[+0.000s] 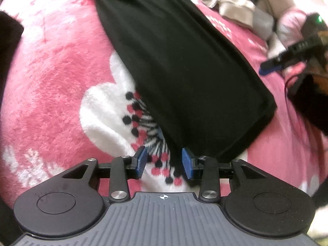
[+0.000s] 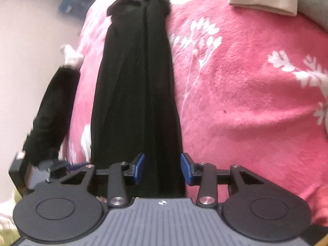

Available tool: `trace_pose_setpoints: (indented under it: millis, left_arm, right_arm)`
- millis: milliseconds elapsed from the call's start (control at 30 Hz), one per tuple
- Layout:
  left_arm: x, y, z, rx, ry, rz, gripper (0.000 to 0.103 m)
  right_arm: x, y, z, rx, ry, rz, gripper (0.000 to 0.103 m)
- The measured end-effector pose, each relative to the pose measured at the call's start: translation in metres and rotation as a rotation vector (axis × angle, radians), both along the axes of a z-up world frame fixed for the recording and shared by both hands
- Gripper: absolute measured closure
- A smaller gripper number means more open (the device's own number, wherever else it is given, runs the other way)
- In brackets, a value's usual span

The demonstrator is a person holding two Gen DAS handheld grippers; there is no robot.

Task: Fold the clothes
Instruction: 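Open both grippers and release the folded shirt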

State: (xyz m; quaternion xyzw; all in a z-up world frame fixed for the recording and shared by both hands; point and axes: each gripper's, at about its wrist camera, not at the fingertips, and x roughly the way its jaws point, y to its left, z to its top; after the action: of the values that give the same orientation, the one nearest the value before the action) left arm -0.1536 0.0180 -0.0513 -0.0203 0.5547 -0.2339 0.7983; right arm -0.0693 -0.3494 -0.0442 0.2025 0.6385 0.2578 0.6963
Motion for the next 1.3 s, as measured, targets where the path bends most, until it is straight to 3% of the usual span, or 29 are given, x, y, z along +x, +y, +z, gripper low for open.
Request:
trace_pose_setpoints:
  millis: [233, 400, 500, 567, 700, 833, 967, 1067, 1100, 1167, 1200, 1300]
  left_arm:
    - [-0.01, -0.011, -0.014, -0.064, 0.053, 0.018, 0.066]
    - [-0.02, -0.006, -0.017, -0.104, 0.085, 0.062, 0.068]
    - [-0.022, -0.013, -0.013, -0.067, 0.051, 0.064, 0.087]
    - [-0.023, -0.014, -0.007, -0.06, 0.032, 0.061, 0.1]
    - [-0.022, -0.004, 0.01, -0.084, 0.028, 0.072, 0.102]
    - [-0.036, -0.001, 0.037, -0.062, -0.029, 0.011, 0.103]
    - [-0.053, 0.003, 0.045, -0.058, 0.032, -0.056, 0.103]
    - [-0.067, -0.003, 0.033, -0.004, 0.072, -0.136, 0.103]
    - [-0.07, -0.009, 0.024, 0.037, 0.077, -0.167, 0.103]
    - [-0.072, -0.018, 0.01, 0.107, 0.083, -0.2, 0.1]
    - [-0.073, -0.02, 0.007, 0.127, 0.083, -0.201, 0.098]
    - [-0.073, -0.01, 0.017, 0.106, 0.072, -0.205, 0.081]
  right_arm:
    - [-0.014, 0.009, -0.026, 0.041, 0.15, 0.04, 0.061]
    - [-0.023, 0.016, -0.024, 0.012, 0.161, 0.056, 0.068]
    - [-0.028, 0.02, -0.023, -0.006, 0.168, 0.066, 0.093]
    - [-0.031, 0.023, -0.022, -0.018, 0.173, 0.073, 0.096]
    - [-0.04, 0.03, 0.005, -0.032, 0.122, 0.106, 0.097]
    - [-0.055, 0.038, 0.032, -0.029, 0.103, 0.137, 0.097]
    - [-0.078, 0.045, 0.04, -0.052, 0.152, 0.184, 0.097]
    - [-0.092, 0.051, 0.024, -0.088, 0.221, 0.201, 0.097]
    - [-0.095, 0.052, 0.012, -0.108, 0.256, 0.184, 0.092]
    - [-0.098, 0.052, -0.008, -0.149, 0.32, 0.146, 0.077]
    - [-0.099, 0.049, -0.013, -0.171, 0.344, 0.122, 0.064]
    - [-0.095, 0.029, 0.012, -0.2, 0.309, 0.062, 0.06]
